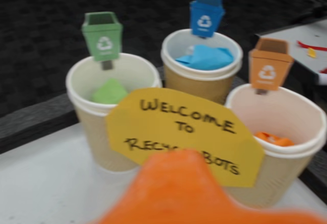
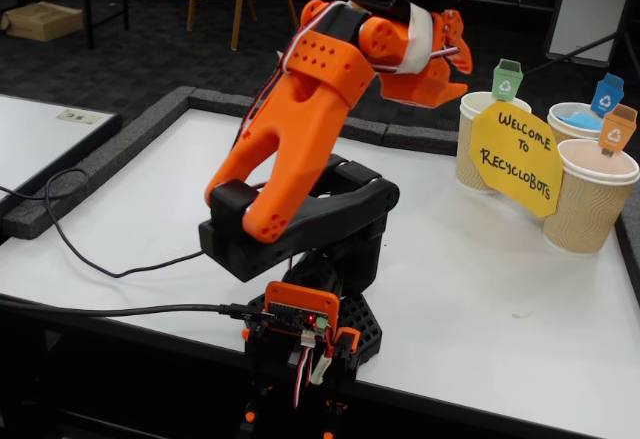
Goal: Sort rubbish by color.
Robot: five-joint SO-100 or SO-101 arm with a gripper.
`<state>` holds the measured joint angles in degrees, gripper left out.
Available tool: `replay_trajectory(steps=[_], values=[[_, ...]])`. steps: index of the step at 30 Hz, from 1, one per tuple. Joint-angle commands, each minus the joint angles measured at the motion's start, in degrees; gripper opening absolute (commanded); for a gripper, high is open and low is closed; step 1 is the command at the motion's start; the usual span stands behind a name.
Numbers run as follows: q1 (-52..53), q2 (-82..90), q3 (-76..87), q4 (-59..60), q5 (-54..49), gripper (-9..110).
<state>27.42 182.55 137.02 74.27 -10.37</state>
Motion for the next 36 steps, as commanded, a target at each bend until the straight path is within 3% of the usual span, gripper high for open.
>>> replay_trajectory(steps=[1,13,25,36], values=[[-3.69,0.18,-3.52,-0.35,-1.23,0],[-16.35,0.18,12.39,-5.27,-1.23,0],[-23.29,0.18,29.36,-14.94,-1.23,0],[-26.28,0.18,35.24,-16.96,-0.7,0]])
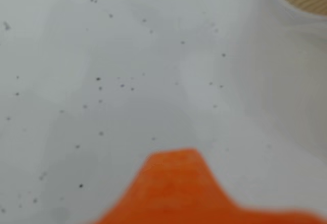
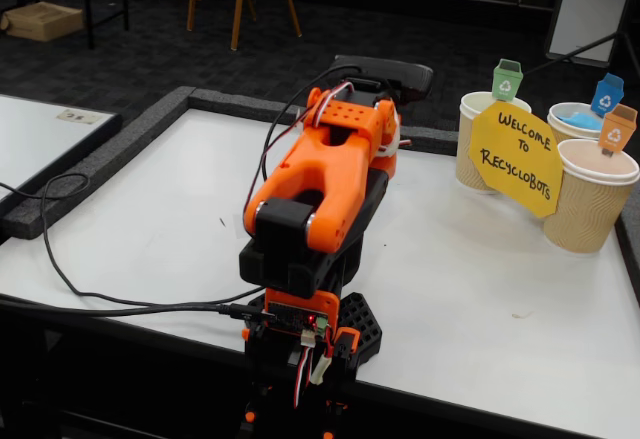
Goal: Sort rubbish by color.
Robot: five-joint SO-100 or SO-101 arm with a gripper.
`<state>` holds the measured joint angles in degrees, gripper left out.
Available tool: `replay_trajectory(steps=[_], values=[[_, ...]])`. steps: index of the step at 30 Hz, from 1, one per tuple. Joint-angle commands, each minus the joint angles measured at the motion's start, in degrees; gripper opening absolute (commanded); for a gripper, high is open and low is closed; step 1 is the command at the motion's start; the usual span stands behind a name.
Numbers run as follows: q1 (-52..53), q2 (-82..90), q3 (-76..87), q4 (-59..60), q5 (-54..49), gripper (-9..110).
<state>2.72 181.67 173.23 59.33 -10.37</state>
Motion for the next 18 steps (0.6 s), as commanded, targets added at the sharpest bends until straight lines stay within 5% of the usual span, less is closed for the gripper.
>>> replay_trajectory(steps=[1,18], values=[[-1.93,1.05,-0.26,-2.02,-0.62,0],[-1.67,6.68,0.53,7.21,-0.62,0]])
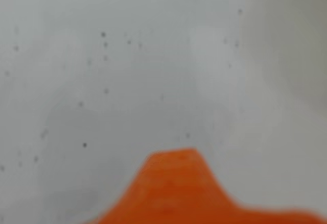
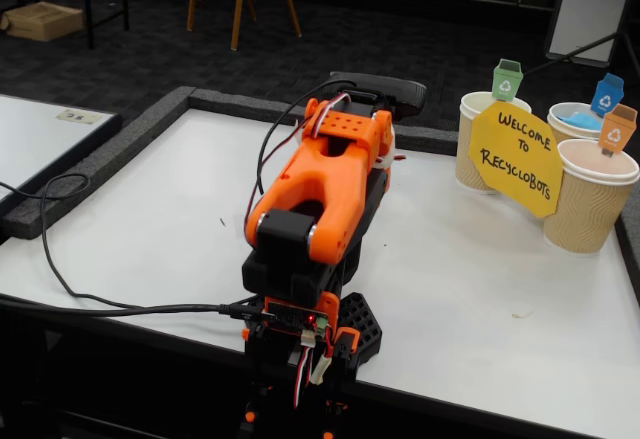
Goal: Sort rubbish by color.
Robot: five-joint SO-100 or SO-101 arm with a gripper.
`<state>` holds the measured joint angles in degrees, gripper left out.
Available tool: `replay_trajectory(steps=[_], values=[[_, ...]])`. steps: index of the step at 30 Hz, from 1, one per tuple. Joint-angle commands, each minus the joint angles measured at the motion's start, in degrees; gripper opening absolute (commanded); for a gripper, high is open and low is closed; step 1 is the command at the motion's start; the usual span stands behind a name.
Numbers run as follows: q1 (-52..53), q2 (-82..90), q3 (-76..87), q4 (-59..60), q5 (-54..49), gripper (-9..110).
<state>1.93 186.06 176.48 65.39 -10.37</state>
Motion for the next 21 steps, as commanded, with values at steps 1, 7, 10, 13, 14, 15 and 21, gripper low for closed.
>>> replay_trajectory(steps=[1,7,10,13,14,15,21], values=[[-0.88,2.29,-2.81,1.67,-0.62,0],[-0.62,2.29,-3.34,4.31,-0.62,0],[-0.18,2.29,-3.43,4.57,-0.62,0],[0.62,2.29,-3.43,4.57,-0.62,0],[0.7,2.29,-3.43,4.57,-0.62,0],[0.7,2.29,-3.43,4.57,-0.62,0],[0.7,2.29,-3.43,4.57,-0.62,0]])
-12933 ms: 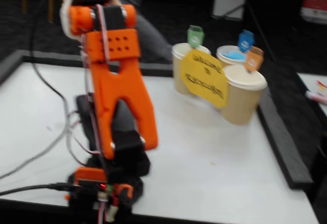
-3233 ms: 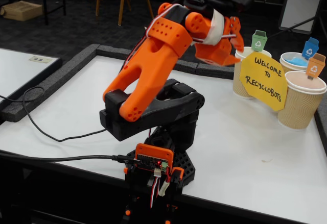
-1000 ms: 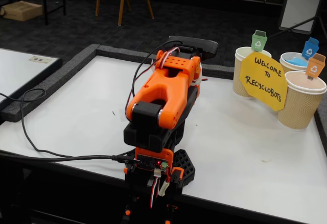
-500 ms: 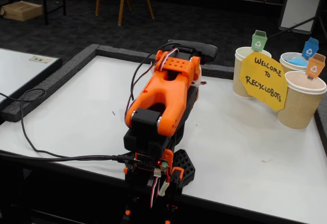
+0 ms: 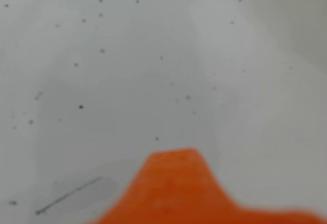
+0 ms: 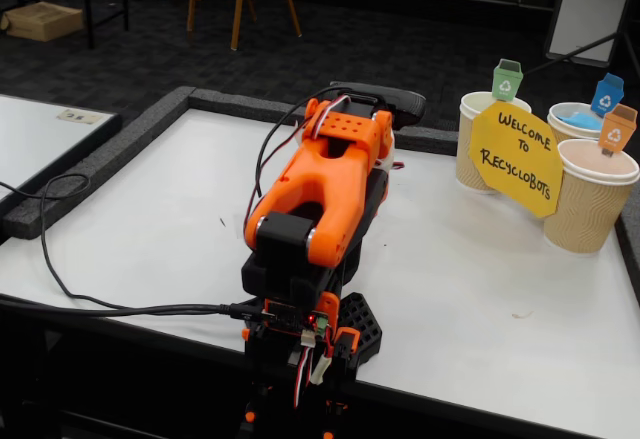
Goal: Sort rubbish by color.
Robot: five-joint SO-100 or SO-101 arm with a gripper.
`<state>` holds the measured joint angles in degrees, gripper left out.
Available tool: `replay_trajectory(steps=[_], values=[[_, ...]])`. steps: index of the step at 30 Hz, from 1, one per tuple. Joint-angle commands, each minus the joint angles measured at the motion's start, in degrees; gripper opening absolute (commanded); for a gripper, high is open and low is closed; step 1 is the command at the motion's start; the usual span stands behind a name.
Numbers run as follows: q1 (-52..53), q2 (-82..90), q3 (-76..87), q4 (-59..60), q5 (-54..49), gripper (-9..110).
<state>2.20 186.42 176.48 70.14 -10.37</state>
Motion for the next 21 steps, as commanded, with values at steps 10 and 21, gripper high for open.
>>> replay_trajectory(steps=[10,21], values=[[0.35,1.93,-3.43,-0.18,-1.23,0],[0.35,1.93,-3.43,-0.18,-1.23,0]])
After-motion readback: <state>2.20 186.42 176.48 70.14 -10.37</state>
